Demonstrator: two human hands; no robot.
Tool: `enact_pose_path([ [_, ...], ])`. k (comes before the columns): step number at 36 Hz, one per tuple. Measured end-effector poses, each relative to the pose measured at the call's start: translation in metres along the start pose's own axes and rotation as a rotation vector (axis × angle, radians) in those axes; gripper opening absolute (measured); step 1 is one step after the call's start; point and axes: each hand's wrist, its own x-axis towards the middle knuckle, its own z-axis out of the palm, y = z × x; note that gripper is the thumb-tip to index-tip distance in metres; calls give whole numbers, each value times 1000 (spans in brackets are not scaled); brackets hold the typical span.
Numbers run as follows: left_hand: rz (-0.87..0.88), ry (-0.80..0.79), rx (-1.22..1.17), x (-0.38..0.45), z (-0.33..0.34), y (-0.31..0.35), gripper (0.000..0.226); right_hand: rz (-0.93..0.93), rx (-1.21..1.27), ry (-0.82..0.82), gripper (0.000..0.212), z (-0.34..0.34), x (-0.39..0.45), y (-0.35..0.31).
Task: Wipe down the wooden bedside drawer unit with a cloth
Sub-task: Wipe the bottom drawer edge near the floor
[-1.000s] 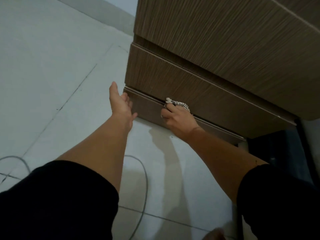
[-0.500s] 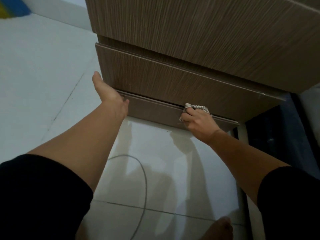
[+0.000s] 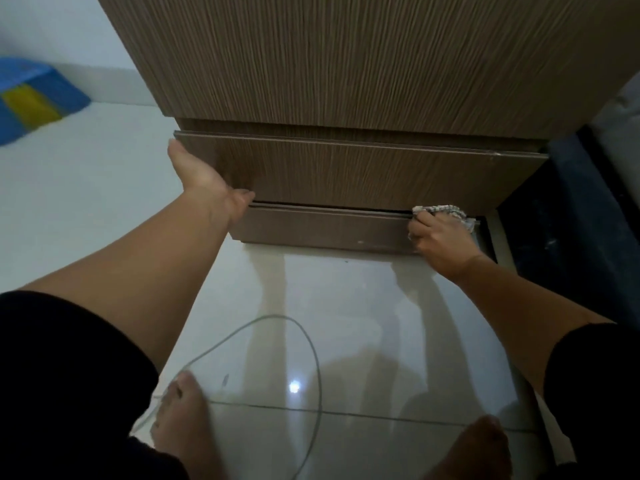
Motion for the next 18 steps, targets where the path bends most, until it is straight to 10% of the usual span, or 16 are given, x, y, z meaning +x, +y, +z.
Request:
enact_pose_path([
  [6, -50, -63, 168, -8, 3, 28, 77, 509, 202, -63, 13, -19, 12, -40],
  [14, -143, -141, 115, -4, -10, 30, 64, 1572, 1558, -84, 25, -74, 115, -147],
  [18, -150, -89, 64, 2, -5, 31, 54, 1775, 1998, -284, 31, -74, 162, -185],
])
